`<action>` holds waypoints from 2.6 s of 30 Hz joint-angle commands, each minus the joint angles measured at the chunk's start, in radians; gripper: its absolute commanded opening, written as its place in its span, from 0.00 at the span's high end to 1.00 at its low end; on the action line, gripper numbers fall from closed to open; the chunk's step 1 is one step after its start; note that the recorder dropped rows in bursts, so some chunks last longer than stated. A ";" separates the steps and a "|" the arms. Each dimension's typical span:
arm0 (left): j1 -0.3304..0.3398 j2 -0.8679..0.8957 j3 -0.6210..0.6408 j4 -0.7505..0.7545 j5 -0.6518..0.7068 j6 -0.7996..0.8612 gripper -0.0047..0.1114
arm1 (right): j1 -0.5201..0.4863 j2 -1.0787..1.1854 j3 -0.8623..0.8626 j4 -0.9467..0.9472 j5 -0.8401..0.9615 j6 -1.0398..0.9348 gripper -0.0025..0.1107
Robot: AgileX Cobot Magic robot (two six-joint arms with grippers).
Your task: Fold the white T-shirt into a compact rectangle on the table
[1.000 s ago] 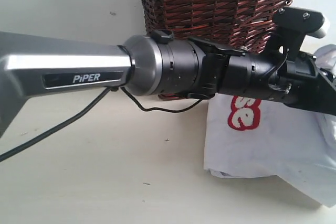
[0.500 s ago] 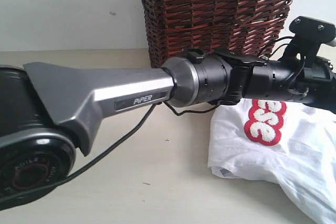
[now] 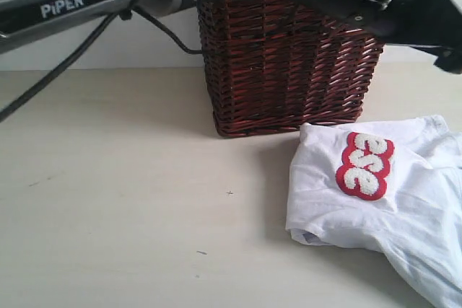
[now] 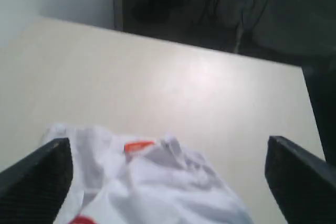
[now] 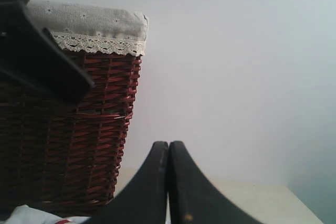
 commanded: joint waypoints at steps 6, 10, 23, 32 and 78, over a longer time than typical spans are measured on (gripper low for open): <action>0.064 -0.185 0.103 0.274 0.171 -0.232 0.15 | -0.005 -0.007 0.005 0.001 -0.007 -0.002 0.98; 0.064 -0.356 0.225 0.349 0.053 -0.233 0.17 | -0.005 -0.007 0.005 0.001 -0.007 -0.002 0.98; 0.195 -0.797 0.503 0.664 0.058 -0.268 0.95 | -0.005 -0.007 0.005 0.001 -0.007 -0.002 0.98; 0.555 -1.007 0.664 0.452 -0.085 -0.400 0.96 | -0.005 -0.007 0.005 0.001 -0.007 -0.002 0.98; 0.650 -2.175 2.099 0.517 -0.706 -0.311 0.96 | -0.005 -0.007 0.005 0.001 -0.007 -0.002 0.98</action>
